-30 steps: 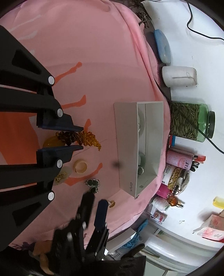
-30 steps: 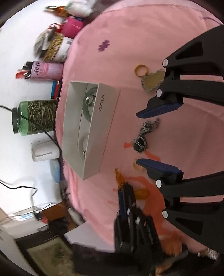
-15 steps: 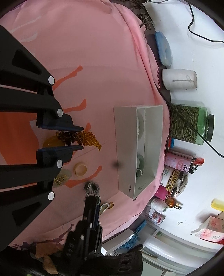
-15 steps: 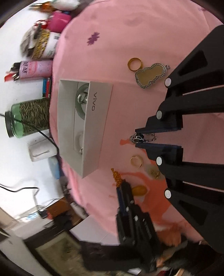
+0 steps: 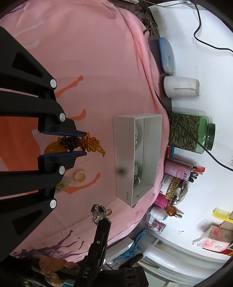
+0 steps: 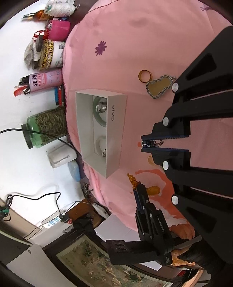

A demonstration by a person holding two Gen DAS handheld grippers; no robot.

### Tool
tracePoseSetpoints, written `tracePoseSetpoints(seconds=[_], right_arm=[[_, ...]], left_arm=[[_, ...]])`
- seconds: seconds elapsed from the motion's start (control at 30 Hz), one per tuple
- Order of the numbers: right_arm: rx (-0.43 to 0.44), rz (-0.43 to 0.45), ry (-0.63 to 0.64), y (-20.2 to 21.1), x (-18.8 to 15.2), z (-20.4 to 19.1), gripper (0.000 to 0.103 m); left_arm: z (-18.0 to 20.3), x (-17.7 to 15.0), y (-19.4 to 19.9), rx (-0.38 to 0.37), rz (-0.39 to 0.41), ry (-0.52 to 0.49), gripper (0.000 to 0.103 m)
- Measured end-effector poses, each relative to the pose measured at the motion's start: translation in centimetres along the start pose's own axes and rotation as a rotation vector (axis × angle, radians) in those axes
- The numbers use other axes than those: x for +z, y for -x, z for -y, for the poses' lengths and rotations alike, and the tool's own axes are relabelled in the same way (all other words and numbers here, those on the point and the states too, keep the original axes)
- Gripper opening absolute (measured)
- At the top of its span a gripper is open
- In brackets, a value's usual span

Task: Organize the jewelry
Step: 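Carry the amber beads and silver chain over the white box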

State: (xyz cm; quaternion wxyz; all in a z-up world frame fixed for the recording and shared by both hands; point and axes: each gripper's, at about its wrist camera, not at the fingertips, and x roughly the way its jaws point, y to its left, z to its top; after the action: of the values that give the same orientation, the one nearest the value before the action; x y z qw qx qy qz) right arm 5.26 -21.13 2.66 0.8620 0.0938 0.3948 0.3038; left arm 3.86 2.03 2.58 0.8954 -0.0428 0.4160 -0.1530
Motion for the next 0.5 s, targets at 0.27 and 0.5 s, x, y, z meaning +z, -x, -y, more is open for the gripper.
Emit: tracePoseSetpoints(seconds=[0.27, 0.5], right_arm=[[0.003, 0.013, -0.020, 0.2, 0.1, 0.5, 0.008], [-0.016, 0.054, -0.065, 0.9, 3.8, 0.5, 0.008]], left_arm=[[0.5, -0.1, 0.3, 0.032, 0.017, -0.009, 0.016], [1.4, 4.5, 2.4, 0.057, 0.101, -0.008, 0.016]])
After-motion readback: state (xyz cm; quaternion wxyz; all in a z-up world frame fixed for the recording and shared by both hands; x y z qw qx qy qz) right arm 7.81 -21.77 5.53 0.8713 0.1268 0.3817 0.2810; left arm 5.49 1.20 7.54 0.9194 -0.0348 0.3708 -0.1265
